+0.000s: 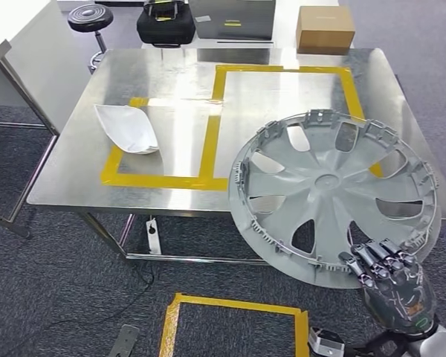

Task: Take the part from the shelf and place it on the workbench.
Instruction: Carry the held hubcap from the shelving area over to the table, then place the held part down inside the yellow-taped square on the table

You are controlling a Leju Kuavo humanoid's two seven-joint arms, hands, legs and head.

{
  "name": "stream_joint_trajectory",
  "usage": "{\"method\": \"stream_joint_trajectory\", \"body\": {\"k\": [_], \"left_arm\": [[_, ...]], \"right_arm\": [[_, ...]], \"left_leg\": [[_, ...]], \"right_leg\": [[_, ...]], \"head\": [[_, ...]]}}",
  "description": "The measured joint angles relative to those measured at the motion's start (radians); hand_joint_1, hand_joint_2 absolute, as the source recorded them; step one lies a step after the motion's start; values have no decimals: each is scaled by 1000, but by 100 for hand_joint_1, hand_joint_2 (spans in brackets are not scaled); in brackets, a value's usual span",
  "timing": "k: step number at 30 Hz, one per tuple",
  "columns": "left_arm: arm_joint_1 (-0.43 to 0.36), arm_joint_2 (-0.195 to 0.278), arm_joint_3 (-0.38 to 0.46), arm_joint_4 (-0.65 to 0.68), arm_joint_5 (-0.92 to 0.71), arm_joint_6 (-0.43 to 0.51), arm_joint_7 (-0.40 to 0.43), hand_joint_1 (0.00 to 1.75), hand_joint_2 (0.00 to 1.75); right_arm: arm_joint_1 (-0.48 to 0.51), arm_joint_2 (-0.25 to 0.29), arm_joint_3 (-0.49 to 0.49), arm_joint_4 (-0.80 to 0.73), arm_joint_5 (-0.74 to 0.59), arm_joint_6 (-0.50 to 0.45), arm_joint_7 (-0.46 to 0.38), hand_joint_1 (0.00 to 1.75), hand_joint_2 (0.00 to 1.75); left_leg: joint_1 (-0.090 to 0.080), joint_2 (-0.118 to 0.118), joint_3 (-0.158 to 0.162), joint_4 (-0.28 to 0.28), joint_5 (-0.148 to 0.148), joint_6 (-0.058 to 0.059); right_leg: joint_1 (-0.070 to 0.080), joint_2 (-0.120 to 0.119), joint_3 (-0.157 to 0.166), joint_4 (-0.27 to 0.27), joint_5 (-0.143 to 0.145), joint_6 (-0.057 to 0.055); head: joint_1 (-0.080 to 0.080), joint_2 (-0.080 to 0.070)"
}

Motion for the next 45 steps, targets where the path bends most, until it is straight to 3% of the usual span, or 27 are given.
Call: {"method": "stream_joint_trajectory", "body": {"k": [1, 2, 4, 6, 8, 10, 12, 15, 16, 17, 20, 22, 25, 27, 30, 31, 32, 33, 35, 37, 39, 42, 45], "left_arm": [[2, 0, 0, 0, 0, 0, 0, 0, 175], [3, 0, 0, 0, 0, 0, 0, 0, 175], [4, 2, 0, 0, 0, 0, 0, 0, 175], [4, 5, 0, 0, -1, -1, 2, 0, 175], [6, 6, 0, 0, -4, -2, 5, 0, 175], [9, 7, 0, 0, -5, -2, 6, 0, 175], [6, 7, 0, 0, -6, -2, 6, 0, 175], [3, 4, -3, 0, -13, -3, 8, 0, 175], [3, 4, -5, 0, -17, -2, 11, 0, 175], [2, 3, -8, 0, -22, -1, 14, 0, 175], [-4, 2, -19, 0, -39, 0, 18, 0, 175], [-14, 1, -27, 0, -51, 0, 19, 0, 175], [-24, 2, -38, -2, -67, 3, 23, 0, 175], [-29, 3, -46, -3, -79, 7, 29, 0, 175], [-35, 3, -57, -5, -95, 14, 37, 0, 175], [-35, 3, -61, -6, -99, 17, 38, 0, 175], [-36, 3, -65, -7, -104, 20, 37, 0, 175], [-37, 3, -69, -8, -109, 24, 36, 0, 175], [-41, 5, -76, -9, -122, 21, 38, 0, 175], [-47, 7, -84, -10, -135, -3, 46, 0, 175], [-51, 8, -93, -11, -146, -26, 51, 0, 175], [-53, 6, -101, -16, -158, -35, 51, 0, 175], [-59, 6, -107, -17, -167, -37, 52, 0, 175]], "right_arm": [[0, 1, 0, 1, 0, 0, 0, 175, 175], [1, 1, 1, 2, 0, 0, 0, 175, 175], [1, 3, 3, 3, -1, 0, 0, 175, 175], [0, 4, 6, 5, -4, 0, -1, 175, 175], [1, 4, 8, 7, -5, 0, -1, 175, 175], [2, 5, 10, 8, -4, 0, 0, 175, 175], [-1, 5, 13, 10, -4, 0, 1, 175, 175], [-13, 5, 20, 17, -5, 0, 11, 175, 175], [-20, 5, 26, 22, -6, 0, 16, 175, 175], [-29, 5, 32, 28, -6, 0, 23, 175, 175], [-81, 2, 73, 72, -5, 1, 65, 175, 175], [-132, -6, 113, 111, -5, 0, 100, 175, 175], [-200, -20, 177, 168, -12, 0, 141, 175, 175], [-246, -31, 222, 211, -22, 1, 164, 175, 175], [-330, -45, 302, 288, -38, 1, 202, 175, 175], [-356, -49, 330, 314, -41, 1, 214, 175, 175], [-380, -52, 355, 339, -45, 1, 225, 175, 175], [-402, -55, 379, 363, -48, 2, 235, 175, 175], [-449, -59, 426, 415, -60, 5, 254, 175, 175], [-495, -59, 471, 468, -70, 7, 270, 175, 175], [-537, -58, 512, 518, -76, 6, 282, 175, 175], [-587, -56, 560, 576, -88, 7, 290, 175, 175], [-629, -52, 594, 627, -93, 19, 291, 175, 175]], "left_leg": [[0, 0, -15, 2, 3, 1], [0, 0, -14, -28, 28, 4], [-5, 1, 17, -145, 116, 19], [-14, 2, 43, -231, 155, 35], [-20, 2, 55, -259, 150, 46], [-14, 1, 79, -282, 160, 53], [-6, 0, 100, -296, 160, 55], [-5, -1, 116, -299, 146, 57], [-5, -2, 124, -298, 139, 57], [-5, -2, 134, -298, 131, 55], [-6, -3, 160, -296, 108, 46], [-8, -1, 163, -294, 98, 35], [-9, -1, 166, -287, 91, 20], [-7, 1, 144, -236, 65, 9], [-2, 2, 41, -52, -11, -3], [-1, 2, 13, -13, -19, -3], [-2, 2, 1, -9, -7, -1], [-2, 2, 7, -44, 26, 4], [-8, 3, 51, -174, 112, 25], [-18, 6, 82, -270, 153, 43], [-24, 5, 88, -294, 157, 50], [-11, 5, 106, -325, 176, 53], [-4, 6, 114, -335, 179, 54]], "right_leg": [[0, 1, 10, 0, -8, 0], [1, 2, 21, 0, -16, 1], [2, 2, 40, -1, -34, 4], [2, 2, 50, -6, -47, 11], [2, 2, 60, -7, -45, 24], [2, 1, 61, 5, -38, 35], [3, 1, 16, 77, -43, 43], [2, 2, -103, 232, -108, 51], [2, 2, -128, 246, -121, 52], [2, 2, -138, 231, -111, 53], [3, 2, -103, 64, 21, 47], [7, 4, -82, 2, 58, 32], [6, 6, -72, -3, 64, 11], [3, 5, -62, -5, 62, 3], [6, 6, -58, -5, 56, -5], [7, 7, -56, -5, 54, -7], [9, 8, -54, -5, 52, -8], [11, 8, -50, -5, 50, -9], [16, 9, -44, -6, 46, -10], [15, 8, -45, -8, 46, -6], [11, 6, -48, -12, 47, 4], [14, 6, -64, 12, 24, 18], [7, 5, -148, 186, -53, 35]], "head": [[0, 0], [0, 0], [1, 0], [2, 0], [3, 0], [4, 0], [9, 0], [14, 0], [15, 0], [15, 0], [15, 0], [15, 0], [14, 0], [12, 0], [10, 0], [10, 0], [9, 0], [10, 0], [11, 0], [12, 0], [10, 0], [11, 0], [16, 0]]}}
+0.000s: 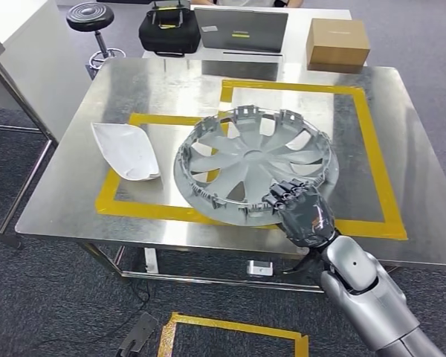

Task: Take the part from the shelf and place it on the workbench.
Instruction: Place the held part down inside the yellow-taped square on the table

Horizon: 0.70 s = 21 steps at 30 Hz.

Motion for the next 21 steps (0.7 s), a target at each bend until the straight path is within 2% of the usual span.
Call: {"method": "stream_joint_trajectory", "body": {"k": [1, 2, 3, 4, 5, 6, 7, 8, 10, 12, 13, 15, 16, 17, 18, 21], "left_arm": [[0, 0, -3, 0, -2, -1, 1, 0, 175], [-1, -1, -5, 0, -4, -1, 1, 0, 175], [-1, -1, -7, 0, -5, -2, 1, 0, 175], [-1, -1, -9, -1, -7, -2, 2, 0, 175], [-1, 0, -10, -2, -8, -3, 2, 0, 175], [-2, 0, -10, -2, -10, -5, 2, 0, 175], [-3, 1, -11, -3, -12, -7, 2, 0, 175], [-4, 1, -13, -4, -15, -9, 2, 0, 175], [-5, 1, -16, -5, -24, -14, 2, 0, 175], [-7, 2, -17, -6, -32, -19, 2, 0, 175], [-9, 2, -18, -6, -36, -20, 2, 0, 175], [-10, 2, -18, -7, -40, -22, 2, 0, 175], [-10, 2, -18, -7, -41, -23, 2, 0, 175], [-9, 2, -18, -7, -41, -23, 2, 0, 175], [-8, 2, -18, -7, -42, -24, 2, 0, 175], [-9, 2, -18, -8, -42, -24, 2, 0, 175]], "right_arm": [[-9, 1, 9, 14, 0, 4, 0, 175, 175], [-17, 3, 18, 27, -1, 8, 0, 175, 175], [-23, 4, 25, 37, 0, 11, 1, 175, 175], [-30, 5, 32, 47, 6, 18, 5, 175, 175], [-39, 7, 39, 60, 17, 27, 11, 175, 175], [-53, 9, 46, 74, 30, 40, 20, 175, 175], [-68, 13, 54, 91, 44, 53, 30, 175, 175], [-85, 17, 62, 112, 56, 66, 41, 175, 175], [-118, 26, 75, 161, 69, 87, 63, 175, 175], [-153, 35, 83, 215, 75, 103, 85, 175, 175], [-170, 41, 86, 242, 76, 107, 92, 175, 175], [-200, 50, 92, 293, 76, 109, 99, 175, 175], [-209, 52, 94, 313, 75, 109, 100, 175, 175], [-214, 53, 96, 328, 75, 109, 101, 175, 175], [-218, 55, 98, 339, 74, 109, 101, 175, 175], [-231, 63, 106, 364, 73, 108, 101, 175, 175]], "left_leg": [[1, 0, 0, 1, -2, -1], [4, -1, 1, 4, -4, -3], [7, -3, 1, 8, -8, -7], [11, -5, 1, 15, -13, -12], [13, -8, 0, 24, -20, -19], [13, -9, -5, 36, -27, -27], [12, -10, -10, 47, -32, -34], [11, -10, -15, 53, -35, -39], [11, -10, -20, 58, -36, -47], [14, -8, -32, 87, -57, -55], [15, -7, -50, 127, -81, -60], [16, -6, -110, 257, -140, -66], [16, -6, -138, 314, -158, -66], [16, -6, -154, 344, -159, -66], [16, -6, -151, 333, -140, -63], [14, -6, -93, 200, -53, -50]], "right_leg": [[-4, -1, -27, 49, -10, 6], [-8, -1, -39, 65, -2, 13], [-11, -2, -32, 43, 24, 18], [-16, -3, -6, -16, 63, 24], [-19, -4, 24, -80, 90, 29], [-21, -4, 53, -136, 107, 30], [-21, -3, 70, -170, 112, 26], [-19, -2, 76, -177, 105, 19], [-18, 0, 75, -175, 105, 0], [-19, 1, 75, -176, 107, -14], [-21, 0, 76, -177, 108, -19], [-18, 0, 76, -177, 107, -25], [-17, -1, 77, -177, 106, -26], [-15, -1, 78, -177, 106, -27], [-14, -1, 78, -176, 105, -28], [-12, 2, 81, -176, 105, -27]], "head": [[0, 0], [0, 0], [0, 0], [0, 0], [1, 0], [2, 0], [3, 0], [3, 0], [2, 0], [0, 0], [-1, 0], [-3, 0], [-3, 0], [-3, 0], [-3, 0], [-4, 0]]}}
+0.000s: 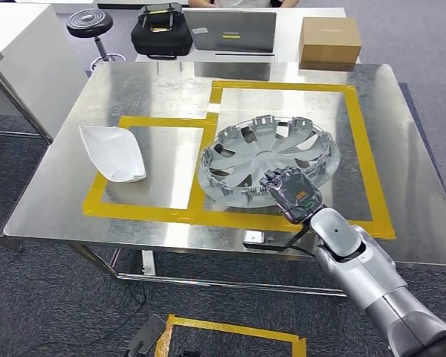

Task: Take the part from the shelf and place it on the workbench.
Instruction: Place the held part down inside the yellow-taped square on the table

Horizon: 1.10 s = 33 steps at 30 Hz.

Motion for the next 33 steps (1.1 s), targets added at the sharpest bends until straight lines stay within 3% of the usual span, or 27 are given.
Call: {"method": "stream_joint_trajectory", "body": {"k": [3, 6, 8, 10, 12, 13, 14, 15, 17, 19, 23, 25, 27, 28, 29, 30, 32, 33], "left_arm": [[-1, 1, 0, 0, 0, 0, 0, 0, 175], [-2, 3, 0, 0, 0, 0, 0, 0, 175], [-2, 3, 0, 0, -1, 0, 0, 0, 175], [-4, 3, 0, 0, -1, 0, 0, 0, 175], [-4, 2, 0, 0, -1, 0, 0, 0, 175], [-3, 1, 0, 0, -1, 0, 0, 0, 175], [-2, 1, 0, 0, -1, 0, 0, 0, 175], [-2, 0, 0, 0, -1, 0, 0, 0, 175], [-3, 0, 0, 0, -1, -1, 0, 0, 175], [-3, 0, 0, 0, -1, -1, 0, 0, 175], [-2, 0, 0, 0, -1, -1, 1, 0, 175], [-3, 1, 0, -1, -1, -1, 1, 0, 175], [-2, 1, 0, -1, -1, -1, 1, 0, 175], [-1, 1, 0, -1, -1, -1, 1, 0, 175], [0, 1, 0, -1, -1, -1, 1, 0, 175], [0, 1, 0, -1, -1, -1, 1, 0, 175], [-1, 1, 0, -1, -1, -1, 1, 0, 175], [-1, 2, 0, -1, -1, -1, 1, 0, 175]], "right_arm": [[-7, 2, 2, 8, 0, 0, 0, 175, 175], [-20, 5, 9, 28, -1, 0, 0, 175, 175], [-23, 6, 12, 36, -2, -1, 0, 175, 175], [-27, 6, 13, 43, -2, -1, 1, 175, 175], [-27, 6, 14, 51, -2, -1, 1, 175, 175], [-25, 6, 15, 55, -2, 0, 1, 175, 175], [-24, 6, 16, 58, -2, 0, 1, 175, 175], [-25, 6, 16, 60, -2, -1, 1, 175, 175], [-29, 6, 16, 63, -2, -1, 1, 175, 175], [-32, 9, 16, 64, -2, -1, 1, 175, 175], [-32, 11, 16, 67, -2, -1, 1, 175, 175], [-33, 13, 16, 68, -2, -1, 1, 175, 175], [-32, 14, 16, 69, -2, -1, 1, 175, 175], [-32, 14, 16, 70, -2, -1, 0, 175, 175], [-31, 14, 16, 71, -2, -1, 0, 175, 175], [-31, 14, 16, 71, -2, -1, 0, 175, 175], [-31, 14, 16, 71, -2, -1, 0, 175, 175], [-32, 15, 16, 71, -2, -1, 0, 175, 175]], "left_leg": [[-3, 0, 28, -61, 20, 7], [-10, 0, 62, -137, 23, 20], [-7, 1, 67, -149, 29, 27], [-3, 2, 73, -158, 35, 35], [-4, 2, 72, -158, 35, 38], [-5, 2, 72, -157, 34, 38], [-5, 2, 72, -156, 34, 38], [-4, 1, 73, -154, 33, 38], [-5, -1, 71, -147, 27, 32], [-9, -1, 66, -139, 23, 23], [-8, 0, 60, -125, 12, 5], [-5, 1, 26, -46, -36, -7], [-2, 2, -35, 89, -96, -14], [0, 2, -57, 135, -108, -16], [0, 2, -64, 147, -101, -16], [0, 2, -52, 118, -74, -14], [0, 2, 10, -15, -4, -7], [-2, 1, 39, -78, 17, -2]], "right_leg": [[1, 1, 0, 0, 0, 3], [2, 1, -1, -6, 2, 20], [2, 0, -10, 5, -10, 31], [1, -1, -51, 88, -58, 37], [1, -1, -113, 218, -111, 41], [1, -1, -132, 257, -118, 44], [1, -2, -134, 258, -107, 45], [0, -3, -115, 218, -77, 46], [1, -6, -46, 82, -18, 44], [2, -6, -3, 3, 0, 36], [2, -5, 3, -6, 1, 11], [-2, -5, 5, -9, 3, 1], [-2, -5, 6, -9, 2, -2], [-2, -5, 6, -9, 1, -2], [-2, -5, 7, -9, 1, -2], [-2, -4, 8, -9, 1, -1], [-1, -3, 11, -9, -1, 1], [1, -2, 10, -8, -1, 5]], "head": [[0, 0], [1, 0], [2, 0], [3, 0], [3, 0], [3, 0], [3, 0], [3, 0], [4, 0], [3, 0], [0, 0], [-4, 0], [-6, 0], [-6, 0], [-6, 0], [-6, 0], [-5, 0], [-5, 0]]}}
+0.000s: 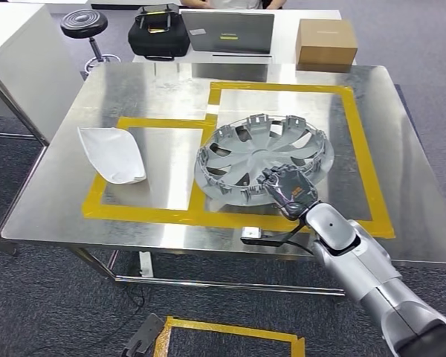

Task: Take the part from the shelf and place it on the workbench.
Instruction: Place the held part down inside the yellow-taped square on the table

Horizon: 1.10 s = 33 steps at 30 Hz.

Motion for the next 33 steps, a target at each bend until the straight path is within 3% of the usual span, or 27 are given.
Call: {"method": "stream_joint_trajectory", "body": {"k": [2, 4, 6, 9, 10, 11, 12, 15, 17, 19, 21, 22, 25, 26, 27, 28, 30, 31, 33], "left_arm": [[0, 0, 0, 0, 0, 0, 0, 0, 175], [0, 0, 0, 0, 0, 0, 0, 0, 175], [0, 1, 0, 0, 0, 1, 0, 0, 175], [-1, 0, 0, 0, 0, 1, 0, 0, 175], [0, 0, 0, 0, 0, 1, 0, 0, 175], [0, -1, 0, 0, 0, 1, 0, 0, 175], [1, -1, 0, 0, 0, 1, 0, 0, 175], [0, -1, 0, -1, 1, 1, 1, 0, 175], [1, -2, 0, -2, 6, 4, 10, 0, 175], [5, -2, 0, -2, 12, 9, 18, 0, 175], [12, -2, 0, -2, 14, 13, 18, 0, 175], [15, -1, 0, -2, 14, 15, 17, 0, 175], [19, -1, 1, -2, 14, 15, 17, 0, 175], [19, -1, 1, -2, 14, 15, 17, 0, 175], [20, -1, 1, -2, 14, 15, 17, 0, 175], [20, -1, 1, -2, 13, 15, 17, 0, 175], [19, -1, 1, -2, 11, 16, 17, 0, 175], [18, -1, 1, -2, 10, 16, 17, 0, 175], [19, -2, 2, -2, 7, 18, 15, 0, 175]], "right_arm": [[0, 0, 0, 0, 0, 0, 0, 175, 175], [0, 0, 0, 0, 0, 0, 0, 175, 175], [-1, 0, 0, 0, 0, 0, 0, 175, 175], [-1, 0, 0, 2, 0, 0, 1, 175, 175], [1, 0, 0, 2, 0, 0, 1, 175, 175], [3, 0, 0, 3, 0, 0, 1, 175, 175], [4, 0, 0, 4, 0, 0, 1, 175, 175], [0, 0, -1, 5, -9, 8, 9, 175, 175], [-8, 0, -10, 18, -59, 74, 52, 175, 175], [-23, -3, -46, 59, -138, 197, 103, 175, 175], [-45, -9, -89, 104, -181, 265, 111, 175, 175], [-56, -10, -104, 121, -186, 267, 105, 175, 175], [-75, -12, -128, 163, -188, 263, 102, 175, 175], [-76, -12, -132, 175, -188, 263, 103, 175, 175], [-76, -12, -135, 184, -187, 262, 104, 175, 175], [-77, -12, -137, 191, -185, 262, 105, 175, 175], [-81, -12, -143, 198, -183, 259, 108, 175, 175], [-82, -12, -146, 201, -182, 256, 110, 175, 175], [-83, -12, -152, 204, -180, 248, 112, 175, 175]], "left_leg": [[-4, 0, 23, -55, 7, 7], [-4, 0, 24, -63, 9, 17], [-1, 0, 29, -73, 15, 30], [-2, 1, 31, -78, 17, 41], [-3, 1, 31, -77, 17, 42], [-4, 1, 31, -77, 16, 42], [-4, 0, 32, -76, 16, 42], [-6, -2, 31, -68, 10, 38], [-10, -2, 26, -64, 9, 29], [-10, -3, 24, -64, 11, 20], [-9, -3, 15, -43, -5, 9], [-7, -3, 1, -7, -28, 3], [0, -1, -83, 183, -113, -10], [2, 0, -100, 219, -119, -13], [4, 0, -100, 216, -106, -14], [5, 0, -78, 170, -74, -13], [5, 0, -8, 27, -9, -10], [4, 0, 18, -27, 6, -6], [0, -1, 33, -63, 5, 2]], "right_leg": [[2, 1, -3, -2, 1, 10], [2, 1, -5, -6, 3, 22], [1, -1, -19, 18, -19, 32], [1, -1, -104, 198, -105, 38], [1, -1, -132, 255, -122, 39], [1, -1, -145, 279, -121, 40], [1, -2, -137, 260, -100, 40], [2, -3, -41, 64, -11, 34], [4, -2, -6, 0, -1, 27], [5, -2, -2, -4, 0, 18], [0, -5, 1, -9, 3, 6], [-3, -6, 3, -11, 5, 1], [-4, -6, 5, -11, 5, -5], [-4, -5, 5, -11, 5, -5], [-4, -5, 6, -11, 5, -5], [-5, -5, 7, -11, 4, -4], [-4, -4, 10, -10, 2, 2], [-3, -4, 9, -10, 2, 8], [-1, -3, 7, -12, 4, 20]], "head": [[1, 0], [1, 0], [2, 0], [4, 0], [4, 0], [4, 0], [4, 0], [4, 0], [3, 0], [2, 0], [2, 0], [2, 0], [0, 0], [0, 0], [0, 0], [0, 0], [0, 0], [0, 0], [1, 0]]}}
